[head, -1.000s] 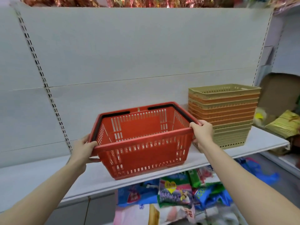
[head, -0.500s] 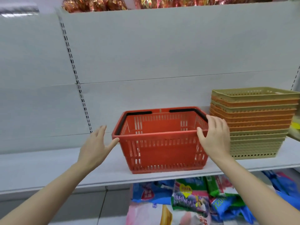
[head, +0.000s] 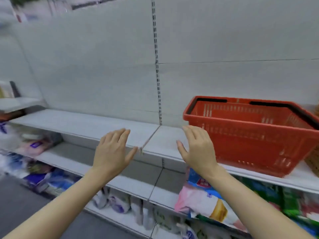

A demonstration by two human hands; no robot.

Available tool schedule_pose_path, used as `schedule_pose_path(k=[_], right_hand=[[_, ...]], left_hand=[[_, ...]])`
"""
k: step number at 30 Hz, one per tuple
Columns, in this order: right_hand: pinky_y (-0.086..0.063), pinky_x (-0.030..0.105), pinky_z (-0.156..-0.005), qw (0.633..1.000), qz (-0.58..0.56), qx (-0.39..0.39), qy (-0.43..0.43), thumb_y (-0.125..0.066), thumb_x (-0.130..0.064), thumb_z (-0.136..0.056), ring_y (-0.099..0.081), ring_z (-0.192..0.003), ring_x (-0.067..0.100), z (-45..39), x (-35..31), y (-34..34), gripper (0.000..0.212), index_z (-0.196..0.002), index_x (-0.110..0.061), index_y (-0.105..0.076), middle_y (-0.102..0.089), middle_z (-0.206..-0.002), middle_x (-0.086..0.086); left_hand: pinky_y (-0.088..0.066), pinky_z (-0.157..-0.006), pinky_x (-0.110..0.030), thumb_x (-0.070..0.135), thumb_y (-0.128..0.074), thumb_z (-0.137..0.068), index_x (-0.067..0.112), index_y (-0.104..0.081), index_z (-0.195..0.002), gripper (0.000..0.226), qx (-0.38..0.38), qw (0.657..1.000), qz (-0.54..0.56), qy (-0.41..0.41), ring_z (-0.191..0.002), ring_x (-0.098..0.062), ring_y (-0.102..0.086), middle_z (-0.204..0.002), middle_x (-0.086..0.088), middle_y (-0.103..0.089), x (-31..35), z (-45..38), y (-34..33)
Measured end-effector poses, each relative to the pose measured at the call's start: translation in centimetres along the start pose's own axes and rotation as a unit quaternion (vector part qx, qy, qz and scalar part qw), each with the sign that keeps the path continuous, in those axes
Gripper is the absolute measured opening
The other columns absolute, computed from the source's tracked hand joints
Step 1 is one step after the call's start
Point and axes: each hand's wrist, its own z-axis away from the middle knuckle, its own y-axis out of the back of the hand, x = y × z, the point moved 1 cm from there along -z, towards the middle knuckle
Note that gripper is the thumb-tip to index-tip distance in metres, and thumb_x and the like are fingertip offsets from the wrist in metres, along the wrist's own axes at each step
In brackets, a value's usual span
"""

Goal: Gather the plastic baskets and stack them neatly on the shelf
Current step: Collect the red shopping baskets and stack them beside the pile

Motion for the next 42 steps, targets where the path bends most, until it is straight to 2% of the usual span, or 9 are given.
schedule_pose_path(k=[5, 10, 13, 16, 21, 31, 35, 39, 42], right_hand=[[-0.047, 0.038, -0.086, 0.993, -0.092, -0.063, 0.048, -0.056, -0.032, -0.085, -0.062, -0.094, 0.03, 1.5, -8.6, -7.3, 0.043, -0.114, -0.001, -0.065, -0.068, -0.104, 0.013], [-0.054, 0.04, -0.082, 0.967, -0.173, -0.158, 0.096, -0.066, -0.024, -0.079, -0.065, -0.092, 0.032, 5.4, -18.4, -14.9, 0.04, -0.112, 0.0, -0.066, -0.069, -0.102, 0.013], [-0.053, 0.041, -0.076, 0.945, -0.198, -0.236, 0.112, -0.068, -0.022, -0.075, -0.065, -0.086, 0.035, 8.1, -24.2, -19.0, 0.037, -0.106, -0.002, -0.066, -0.068, -0.095, 0.013], [-0.051, 0.039, -0.073, 0.923, -0.202, -0.301, 0.127, -0.06, -0.028, -0.077, -0.063, -0.082, 0.034, 11.0, -29.8, -22.7, 0.034, -0.101, -0.005, -0.066, -0.067, -0.092, 0.011], [-0.049, 0.04, -0.073, 0.884, -0.19, -0.391, 0.173, -0.053, -0.034, -0.08, -0.063, -0.084, 0.034, 16.4, -38.0, -28.3, 0.042, -0.106, -0.004, -0.065, -0.067, -0.094, 0.011], [-0.052, 0.038, -0.075, 0.824, -0.193, -0.471, 0.25, -0.059, -0.03, -0.077, -0.065, -0.081, 0.034, 24.8, -49.0, -40.1, 0.038, -0.103, -0.003, -0.068, -0.069, -0.091, 0.012], [-0.054, 0.041, -0.069, 0.805, -0.21, -0.491, 0.259, -0.084, -0.019, -0.064, -0.065, -0.073, 0.035, 28.4, -52.2, -46.8, 0.044, -0.101, -0.001, -0.068, -0.068, -0.084, 0.014], [-0.054, 0.041, -0.065, 0.8, -0.208, -0.493, 0.273, -0.075, -0.018, -0.068, -0.065, -0.069, 0.036, 33.4, -54.1, -54.5, 0.039, -0.102, 0.001, -0.069, -0.068, -0.083, 0.015], [-0.053, 0.041, -0.062, 0.794, -0.203, -0.505, 0.269, -0.077, -0.013, -0.066, -0.064, -0.067, 0.038, 37.9, -54.9, -60.1, 0.039, -0.101, 0.002, -0.068, -0.068, -0.081, 0.017]], left_hand=[[-0.051, -0.093, -0.051, 0.05, -0.045, -0.086, 0.001, -0.064, -0.127, 0.066, -0.056, 0.992, -0.036, 0.106, -0.116, -0.041, -0.06, -0.133, -0.021, -0.061, -6.8, 8.4, -1.6], [-0.052, -0.092, -0.046, 0.049, -0.048, -0.083, 0.003, -0.066, -0.123, 0.064, -0.112, 0.966, -0.076, 0.22, -0.11, -0.038, -0.064, -0.125, -0.018, -0.066, -13.4, 18.0, -2.7], [-0.054, -0.09, -0.044, 0.043, -0.063, -0.079, 0.002, -0.068, -0.12, 0.058, -0.155, 0.941, -0.091, 0.286, -0.106, -0.036, -0.066, -0.12, -0.017, -0.069, -17.2, 24.0, -3.5], [-0.054, -0.088, -0.043, 0.037, -0.082, -0.069, 0.003, -0.069, -0.117, 0.06, -0.205, 0.907, -0.095, 0.355, -0.104, -0.035, -0.066, -0.118, -0.016, -0.07, -21.0, 30.3, -4.6], [-0.054, -0.088, -0.044, 0.036, -0.084, -0.067, 0.004, -0.071, -0.117, 0.061, -0.27, 0.845, -0.094, 0.451, -0.104, -0.036, -0.067, -0.118, -0.017, -0.071, -26.1, 40.7, -6.1], [-0.056, -0.082, -0.046, 0.028, -0.089, -0.061, 0.001, -0.072, -0.11, 0.059, -0.335, 0.746, -0.081, 0.57, -0.097, -0.038, -0.068, -0.113, -0.019, -0.072, -32.6, 53.6, -11.9], [-0.057, -0.081, -0.047, 0.028, -0.09, -0.061, 0.001, -0.072, -0.111, 0.059, -0.341, 0.716, -0.079, 0.604, -0.097, -0.038, -0.069, -0.113, -0.018, -0.072, -34.8, 56.9, -16.9], [-0.057, -0.08, -0.047, 0.026, -0.092, -0.058, 0.0, -0.073, -0.109, 0.06, -0.338, 0.7, -0.071, 0.625, -0.095, -0.039, -0.07, -0.11, -0.019, -0.073, -37.4, 61.2, -23.8], [-0.057, -0.078, -0.049, 0.023, -0.093, -0.058, -0.001, -0.072, -0.107, 0.058, -0.343, 0.686, -0.067, 0.638, -0.092, -0.041, -0.07, -0.108, -0.02, -0.073, -39.4, 65.0, -28.9]])
